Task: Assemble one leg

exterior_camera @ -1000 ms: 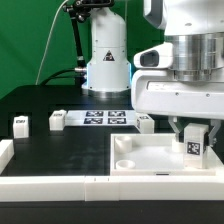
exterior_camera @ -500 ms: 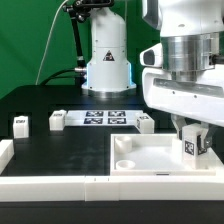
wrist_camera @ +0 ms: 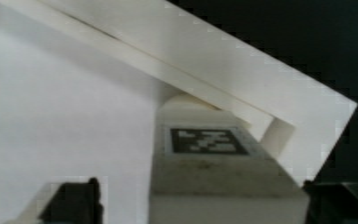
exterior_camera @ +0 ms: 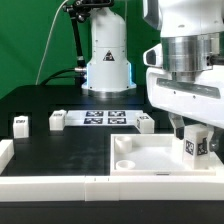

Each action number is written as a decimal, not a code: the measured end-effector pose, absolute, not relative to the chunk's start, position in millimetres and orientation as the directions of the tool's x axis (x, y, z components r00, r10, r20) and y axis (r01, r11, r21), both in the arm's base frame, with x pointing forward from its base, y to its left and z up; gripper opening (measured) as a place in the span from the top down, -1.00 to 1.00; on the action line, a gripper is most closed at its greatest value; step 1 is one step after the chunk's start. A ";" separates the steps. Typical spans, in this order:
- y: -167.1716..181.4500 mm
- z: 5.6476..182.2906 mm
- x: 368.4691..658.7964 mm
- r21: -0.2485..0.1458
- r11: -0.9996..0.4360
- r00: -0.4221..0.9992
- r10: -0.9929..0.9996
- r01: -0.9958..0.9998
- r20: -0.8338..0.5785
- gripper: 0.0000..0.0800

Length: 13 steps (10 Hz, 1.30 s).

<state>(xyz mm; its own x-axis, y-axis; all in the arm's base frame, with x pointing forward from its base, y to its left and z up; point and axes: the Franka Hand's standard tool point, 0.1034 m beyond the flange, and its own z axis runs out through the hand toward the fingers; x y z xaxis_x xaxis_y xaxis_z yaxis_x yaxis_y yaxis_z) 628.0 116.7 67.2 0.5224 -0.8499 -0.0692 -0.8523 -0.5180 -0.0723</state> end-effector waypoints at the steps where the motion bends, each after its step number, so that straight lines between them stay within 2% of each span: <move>1: 116.0 67.8 629.3 -0.078 -0.554 0.558 -0.827 -0.829 -0.064 -0.53; 2: 115.8 67.9 629.0 -0.081 -0.657 0.662 -0.748 -0.749 -0.053 -0.61; 4: 120.8 69.3 628.3 -0.079 -0.809 0.812 -0.582 -0.583 -0.034 -0.62; 7: 123.5 69.4 628.0 -0.072 -0.961 0.963 -0.269 -0.268 0.001 -0.62; 11: 119.4 70.3 630.4 -0.034 -0.981 0.982 0.189 0.190 0.023 -0.62; 13: 118.2 70.1 630.3 -0.029 -0.954 0.954 0.298 0.298 0.024 -0.55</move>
Offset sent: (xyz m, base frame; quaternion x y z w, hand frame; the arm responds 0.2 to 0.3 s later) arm 0.0005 0.0062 0.0056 -0.0363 0.0114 -0.3036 0.9521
